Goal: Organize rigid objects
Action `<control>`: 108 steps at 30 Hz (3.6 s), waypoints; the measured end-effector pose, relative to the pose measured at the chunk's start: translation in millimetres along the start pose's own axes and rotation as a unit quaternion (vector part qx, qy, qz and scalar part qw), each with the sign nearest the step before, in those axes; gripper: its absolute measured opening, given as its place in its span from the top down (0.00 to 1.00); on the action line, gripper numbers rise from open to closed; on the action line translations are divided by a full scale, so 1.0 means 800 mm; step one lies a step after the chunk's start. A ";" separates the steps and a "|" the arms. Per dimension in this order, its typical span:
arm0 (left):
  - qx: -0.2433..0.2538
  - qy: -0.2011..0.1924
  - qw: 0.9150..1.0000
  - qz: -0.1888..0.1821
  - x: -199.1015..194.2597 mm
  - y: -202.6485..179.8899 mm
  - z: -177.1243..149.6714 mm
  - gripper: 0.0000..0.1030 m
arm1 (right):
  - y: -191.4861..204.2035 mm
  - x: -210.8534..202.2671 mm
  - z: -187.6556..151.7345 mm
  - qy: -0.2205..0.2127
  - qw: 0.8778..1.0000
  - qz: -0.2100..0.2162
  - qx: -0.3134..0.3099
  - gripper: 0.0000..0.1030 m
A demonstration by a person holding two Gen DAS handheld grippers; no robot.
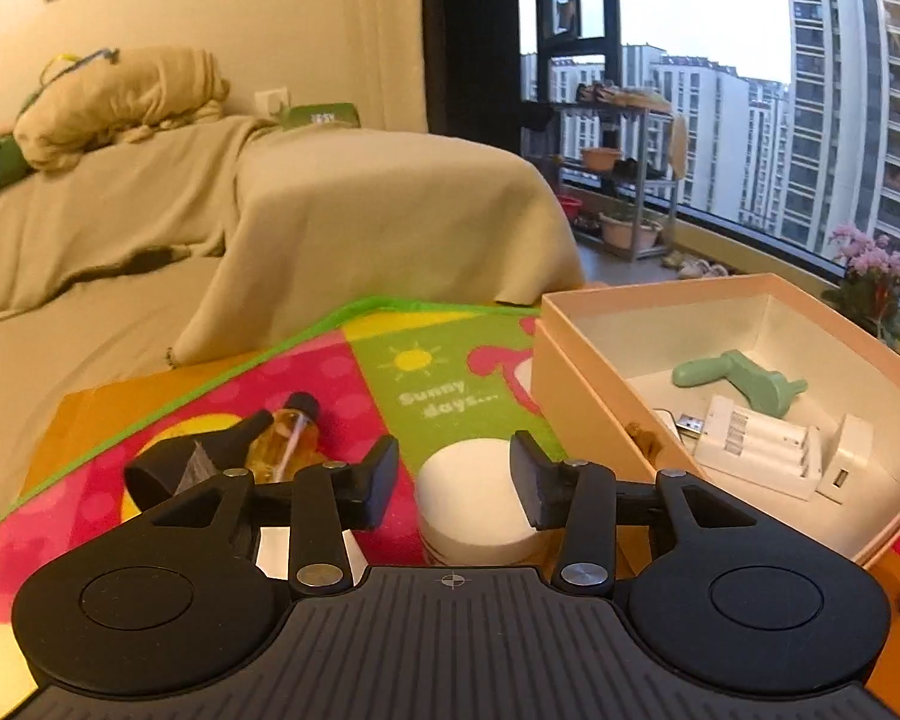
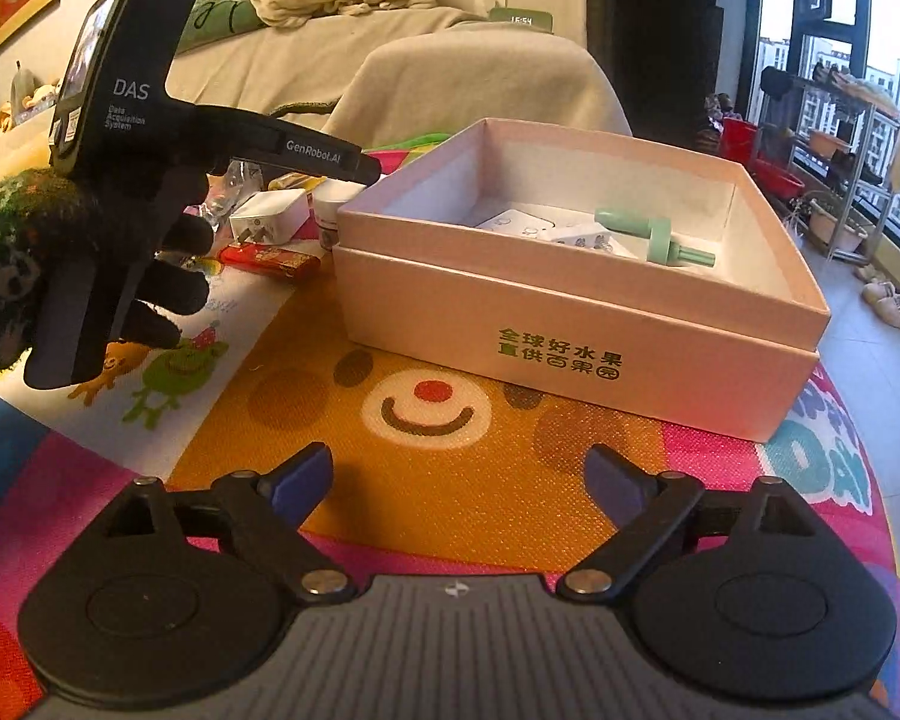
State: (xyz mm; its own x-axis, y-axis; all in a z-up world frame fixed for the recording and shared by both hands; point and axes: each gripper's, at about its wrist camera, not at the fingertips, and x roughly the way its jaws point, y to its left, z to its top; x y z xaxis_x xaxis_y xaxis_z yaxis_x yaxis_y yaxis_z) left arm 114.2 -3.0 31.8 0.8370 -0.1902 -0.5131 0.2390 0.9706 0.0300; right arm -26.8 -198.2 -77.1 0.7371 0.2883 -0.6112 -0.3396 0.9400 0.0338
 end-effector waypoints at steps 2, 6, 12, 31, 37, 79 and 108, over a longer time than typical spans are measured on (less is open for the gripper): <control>-0.005 0.009 0.999 -0.031 -0.002 0.002 0.002 0.51 | 0.000 0.001 0.000 0.001 1.000 0.000 -0.001 0.10; 0.008 0.004 0.998 -0.057 -0.006 -0.003 -0.006 0.49 | 0.000 0.001 0.000 0.001 1.000 0.000 -0.001 0.10; 0.036 -0.001 0.998 -0.058 -0.003 -0.010 -0.009 0.46 | 0.001 0.002 0.000 0.002 1.000 0.001 -0.002 0.09; 0.119 0.003 0.991 -0.055 0.009 -0.022 -0.010 0.43 | 0.002 0.005 0.000 0.005 1.000 0.005 -0.005 0.05; 0.041 0.050 0.997 -0.037 0.038 -0.007 -0.005 0.42 | 0.001 0.005 0.000 0.005 1.000 0.006 -0.005 0.05; -0.275 -0.031 0.961 0.021 -0.197 0.139 -0.158 0.42 | 0.116 0.019 0.061 -0.014 0.992 0.089 -0.088 0.25; -0.296 -0.027 0.955 -0.001 -0.184 0.147 -0.169 0.42 | 0.139 0.209 0.257 0.150 0.982 0.095 -0.058 0.66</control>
State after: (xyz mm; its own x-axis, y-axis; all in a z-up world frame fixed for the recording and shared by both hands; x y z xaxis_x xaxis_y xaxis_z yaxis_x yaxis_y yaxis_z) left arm -47.6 159.3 -5.0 0.8653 -0.1831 -0.4666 -0.0664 0.8807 -0.4690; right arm 179.0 -8.0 -12.9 0.4544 0.3735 -0.8087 -0.5324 0.8417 0.0897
